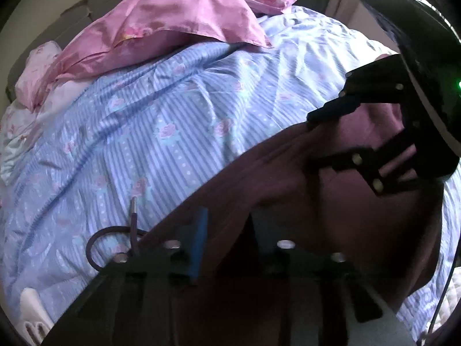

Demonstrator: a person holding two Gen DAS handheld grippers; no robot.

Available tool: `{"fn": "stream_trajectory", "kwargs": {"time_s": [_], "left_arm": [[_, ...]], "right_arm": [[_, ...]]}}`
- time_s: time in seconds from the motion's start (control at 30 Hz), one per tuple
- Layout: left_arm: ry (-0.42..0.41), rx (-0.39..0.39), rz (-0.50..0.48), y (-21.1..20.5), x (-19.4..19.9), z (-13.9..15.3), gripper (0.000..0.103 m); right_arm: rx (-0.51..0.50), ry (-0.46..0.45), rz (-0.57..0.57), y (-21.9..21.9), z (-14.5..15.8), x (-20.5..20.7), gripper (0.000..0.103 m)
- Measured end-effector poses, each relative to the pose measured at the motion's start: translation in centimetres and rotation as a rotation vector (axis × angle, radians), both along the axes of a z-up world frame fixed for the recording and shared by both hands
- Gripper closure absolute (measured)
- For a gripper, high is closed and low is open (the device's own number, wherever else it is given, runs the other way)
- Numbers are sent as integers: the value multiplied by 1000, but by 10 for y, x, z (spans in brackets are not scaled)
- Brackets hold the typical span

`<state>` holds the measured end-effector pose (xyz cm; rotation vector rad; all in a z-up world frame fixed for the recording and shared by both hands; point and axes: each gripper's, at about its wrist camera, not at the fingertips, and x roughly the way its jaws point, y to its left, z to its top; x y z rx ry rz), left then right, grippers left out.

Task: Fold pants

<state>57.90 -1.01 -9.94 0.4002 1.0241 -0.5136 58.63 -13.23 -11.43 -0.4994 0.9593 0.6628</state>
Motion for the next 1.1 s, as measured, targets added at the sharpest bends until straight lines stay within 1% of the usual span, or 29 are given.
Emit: {"fn": "stream_trajectory", "kwargs": {"time_s": [0.03,0.07,0.13,0.23,0.3,0.4,0.5,0.57,0.63,0.67,0.73,0.77,0.8,0.83,0.87,0.9,0.93,1.0,1.03,1.1], "left_arm": [[-11,6,-3,-1,-3,1,81],[-21,12,-3,-2,-5,2,83],[-49,26,-7,-5,-10,4,85],[-101,47,-2,-8,-20,10,87],[-123,25,6,-6,-21,18,88],[-133,-33,34,1,-15,32,88],[-154,-41,75,2,-5,39,89],[-161,-16,93,-2,5,36,89],[-144,55,96,-9,17,22,88],[-127,77,104,-12,21,14,88],[-125,105,125,-16,26,4,85],[-126,108,146,-17,26,1,80],[-128,107,162,-16,27,0,77],[-134,106,181,-14,28,1,68],[-147,106,208,-9,28,5,62],[-165,99,233,-5,26,11,51],[-198,86,264,1,24,20,46],[-285,87,315,10,14,40,44],[-345,99,335,12,3,53,40],[-404,113,341,12,-18,68,39]], "right_arm": [[4,3,-6,-1,0,1,62],[15,11,-10,-3,1,1,64],[10,10,-13,-3,2,-1,72],[-21,-19,9,-1,7,-11,78],[-34,-45,19,0,13,-16,79],[-23,-84,13,-4,29,-22,79],[-25,-129,-17,-4,43,-18,80],[-24,-156,-51,-2,48,-9,80],[-41,-169,-72,4,45,0,79],[-59,-162,-86,7,39,5,79],[-102,-149,-115,14,23,15,77],[-121,-150,-127,16,17,17,75],[-141,-159,-139,17,12,17,67],[-165,-176,-155,18,7,16,55],[-191,-206,-173,17,4,15,49],[-195,-238,-188,14,6,12,41],[-181,-273,-200,9,11,9,38],[-147,-334,-239,-4,28,1,33],[-122,-365,-267,-13,39,-4,33],[-69,-417,-339,-35,64,-17,32]]}}
